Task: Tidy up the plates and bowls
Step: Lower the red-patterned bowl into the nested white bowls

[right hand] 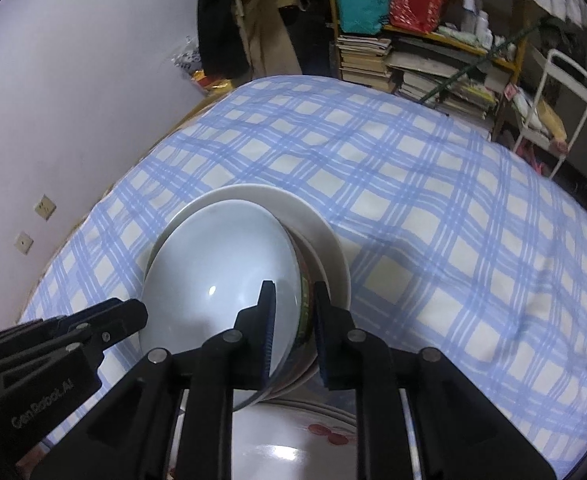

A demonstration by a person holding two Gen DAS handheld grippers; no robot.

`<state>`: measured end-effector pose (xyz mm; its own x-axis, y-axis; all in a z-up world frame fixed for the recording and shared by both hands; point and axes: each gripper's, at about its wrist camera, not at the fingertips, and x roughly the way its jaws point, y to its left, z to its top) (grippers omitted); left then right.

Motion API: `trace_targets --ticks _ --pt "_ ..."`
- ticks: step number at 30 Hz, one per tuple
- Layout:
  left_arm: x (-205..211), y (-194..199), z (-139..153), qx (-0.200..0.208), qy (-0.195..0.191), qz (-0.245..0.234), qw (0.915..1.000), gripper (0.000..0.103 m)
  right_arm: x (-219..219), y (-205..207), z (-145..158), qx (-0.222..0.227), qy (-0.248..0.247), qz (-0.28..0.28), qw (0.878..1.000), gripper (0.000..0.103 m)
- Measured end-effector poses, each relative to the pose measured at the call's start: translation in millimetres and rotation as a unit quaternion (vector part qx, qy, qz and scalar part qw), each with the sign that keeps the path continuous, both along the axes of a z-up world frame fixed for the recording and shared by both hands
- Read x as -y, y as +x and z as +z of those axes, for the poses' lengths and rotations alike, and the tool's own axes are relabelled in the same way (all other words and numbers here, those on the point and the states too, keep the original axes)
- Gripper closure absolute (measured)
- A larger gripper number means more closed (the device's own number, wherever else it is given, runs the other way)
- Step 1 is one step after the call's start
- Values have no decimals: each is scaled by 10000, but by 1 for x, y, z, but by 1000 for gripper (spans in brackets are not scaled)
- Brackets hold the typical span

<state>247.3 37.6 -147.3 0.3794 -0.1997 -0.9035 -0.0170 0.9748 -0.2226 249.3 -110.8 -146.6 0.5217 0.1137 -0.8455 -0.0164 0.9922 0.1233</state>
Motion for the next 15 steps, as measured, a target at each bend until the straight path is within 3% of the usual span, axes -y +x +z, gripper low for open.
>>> trace_targets --ticks 7,11,13,15 --pt "0 1 -4 -69 91 18 9999 83 -7 1 4 12 -255 231 9994 83" --pt "-3 2 -6 -112 175 94 9997 84 -5 0 6 4 -141 284 9995 82" --pt "-6 4 -10 -159 319 196 9992 84 -2 -1 7 27 -122 278 9995 77" --pt "-13 5 -14 -277 121 270 9992 84 1 -4 10 181 -172 223 9994 60"
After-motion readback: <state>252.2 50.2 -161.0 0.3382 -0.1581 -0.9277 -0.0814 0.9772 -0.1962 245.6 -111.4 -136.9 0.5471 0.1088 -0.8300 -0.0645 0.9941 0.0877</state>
